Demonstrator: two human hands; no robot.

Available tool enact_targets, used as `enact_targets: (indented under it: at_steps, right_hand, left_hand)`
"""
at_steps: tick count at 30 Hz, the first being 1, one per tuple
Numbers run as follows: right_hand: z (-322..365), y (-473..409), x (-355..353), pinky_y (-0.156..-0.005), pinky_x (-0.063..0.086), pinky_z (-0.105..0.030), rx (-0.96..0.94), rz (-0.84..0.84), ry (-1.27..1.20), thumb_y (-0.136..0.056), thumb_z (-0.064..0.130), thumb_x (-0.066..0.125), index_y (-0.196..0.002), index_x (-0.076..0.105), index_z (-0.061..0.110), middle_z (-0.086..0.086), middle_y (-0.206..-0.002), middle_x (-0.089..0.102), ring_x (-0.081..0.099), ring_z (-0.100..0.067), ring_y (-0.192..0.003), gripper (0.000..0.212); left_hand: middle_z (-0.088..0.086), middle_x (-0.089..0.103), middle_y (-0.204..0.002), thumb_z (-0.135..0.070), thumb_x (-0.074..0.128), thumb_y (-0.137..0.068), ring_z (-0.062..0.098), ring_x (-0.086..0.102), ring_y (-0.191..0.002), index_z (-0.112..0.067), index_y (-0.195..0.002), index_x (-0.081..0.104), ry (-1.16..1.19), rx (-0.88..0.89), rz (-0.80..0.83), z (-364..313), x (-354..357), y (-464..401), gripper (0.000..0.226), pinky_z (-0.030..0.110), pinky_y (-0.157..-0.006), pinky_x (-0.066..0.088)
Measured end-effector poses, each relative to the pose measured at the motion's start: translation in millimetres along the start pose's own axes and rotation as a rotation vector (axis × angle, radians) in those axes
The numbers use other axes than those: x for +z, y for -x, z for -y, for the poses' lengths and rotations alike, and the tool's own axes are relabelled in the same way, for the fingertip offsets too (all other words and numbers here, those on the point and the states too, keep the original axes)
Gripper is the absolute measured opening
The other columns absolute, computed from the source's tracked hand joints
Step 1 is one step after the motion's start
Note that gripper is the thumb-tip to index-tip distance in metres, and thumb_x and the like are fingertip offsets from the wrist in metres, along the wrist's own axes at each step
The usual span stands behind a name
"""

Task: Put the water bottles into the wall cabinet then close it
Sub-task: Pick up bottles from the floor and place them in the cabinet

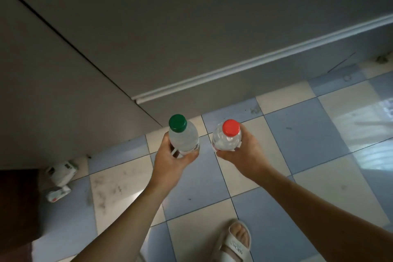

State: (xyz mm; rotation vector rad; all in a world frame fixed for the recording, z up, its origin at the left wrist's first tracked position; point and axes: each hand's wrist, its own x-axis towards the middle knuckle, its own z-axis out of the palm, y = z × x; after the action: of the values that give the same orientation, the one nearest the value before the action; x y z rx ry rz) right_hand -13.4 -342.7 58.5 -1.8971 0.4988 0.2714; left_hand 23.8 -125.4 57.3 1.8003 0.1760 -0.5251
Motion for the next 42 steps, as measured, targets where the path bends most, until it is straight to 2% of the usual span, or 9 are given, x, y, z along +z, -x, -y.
enact_targets:
  at_steps: [7,11,17,20,22,25,32,38,42]
  right_hand:
    - [192.2,111.5,-47.8,-0.085,0.047,-0.013,-0.068,0.015,-0.031,-0.074,0.018,0.09,-0.123,0.05,0.049,0.02,-0.114,0.065,0.063,-0.001,-0.106,0.07]
    - [309.2,171.6,-66.5,-0.08,0.049,-0.007,-0.18,0.007,-0.034,-0.076,0.021,0.09,-0.119,0.05,0.053,0.027,-0.111,0.065,0.063,0.007,-0.104,0.067]
    - [471.2,255.1,-71.6,-0.077,0.054,-0.012,-0.347,-0.065,-0.089,-0.07,0.026,0.091,-0.118,0.05,0.052,0.024,-0.111,0.068,0.067,0.003,-0.1,0.068]
    - [545.9,286.5,-70.4,-0.087,0.059,-0.026,-0.424,-0.06,-0.143,-0.068,0.03,0.092,-0.12,0.055,0.045,0.016,-0.114,0.072,0.071,-0.004,-0.104,0.066]
    - [593.2,300.6,-69.6,-0.087,0.06,-0.026,-0.489,-0.051,-0.17,-0.069,0.027,0.092,-0.123,0.056,0.043,0.013,-0.117,0.073,0.071,-0.006,-0.107,0.067]
    - [658.1,312.2,-70.5,-0.087,0.058,-0.025,-0.587,-0.085,-0.164,-0.071,0.021,0.09,-0.124,0.057,0.035,0.01,-0.116,0.073,0.071,-0.008,-0.106,0.064]
    - [808.7,313.0,-88.3,-0.069,0.055,-0.018,-0.804,-0.114,-0.176,-0.064,0.04,0.09,-0.108,0.062,0.042,0.014,-0.102,0.075,0.071,-0.002,-0.091,0.053]
    - [944.1,301.5,-118.9,-0.078,0.056,-0.022,-1.031,-0.026,-0.279,-0.063,0.04,0.088,-0.108,0.065,0.038,0.009,-0.105,0.077,0.073,-0.007,-0.097,0.05]
    - [1029.6,296.9,-137.5,-0.087,0.056,-0.03,-1.175,-0.004,-0.325,-0.063,0.042,0.087,-0.107,0.067,0.034,0.005,-0.105,0.077,0.073,-0.01,-0.099,0.05]
  left_hand:
    - [-0.037,0.063,-0.114,-0.025,0.09,-0.072,-0.013,0.058,-0.111,-0.043,-0.127,0.053,0.042,0.082,-0.045,-180.0,-88.7,106.3,0.069,-0.002,-0.079,0.045]
    - [-0.019,0.067,-0.122,-0.025,0.09,-0.071,-0.006,0.061,-0.113,-0.03,-0.133,0.055,0.053,0.17,-0.01,-281.0,-152.4,167.7,0.072,0.004,-0.086,0.048]
    - [-0.03,0.066,-0.122,-0.032,0.087,-0.069,-0.009,0.06,-0.115,-0.034,-0.132,0.057,0.069,0.372,0.04,-402.2,-245.5,254.1,0.07,0.003,-0.088,0.044]
    - [-0.025,0.067,-0.124,-0.03,0.089,-0.07,-0.005,0.062,-0.115,-0.03,-0.131,0.058,0.067,0.485,0.056,-460.3,-287.3,284.1,0.069,0.008,-0.091,0.047]
    - [-0.019,0.07,-0.121,-0.028,0.088,-0.069,0.0,0.065,-0.113,-0.024,-0.129,0.061,0.065,0.558,0.05,-497.9,-312.7,299.5,0.066,0.013,-0.092,0.051]
    - [-0.012,0.073,-0.115,-0.027,0.086,-0.07,0.005,0.068,-0.107,-0.02,-0.124,0.063,0.061,0.665,0.005,-551.5,-346.9,316.1,0.059,0.019,-0.089,0.054]
    - [-0.012,0.074,-0.113,-0.03,0.085,-0.08,0.007,0.07,-0.105,-0.03,-0.12,0.064,0.027,0.861,-0.151,-676.9,-414.0,329.5,0.045,0.02,-0.083,0.056]
    - [-0.006,0.073,-0.118,-0.044,0.084,-0.077,0.015,0.069,-0.112,-0.028,-0.124,0.063,0.119,0.996,-0.347,-804.4,-459.8,339.2,0.054,0.049,-0.097,0.055]
    - [-0.006,0.073,-0.119,-0.058,0.084,-0.067,0.017,0.07,-0.11,-0.031,-0.129,0.061,0.189,1.053,-0.47,-879.8,-485.2,356.2,0.072,0.051,-0.098,0.055]
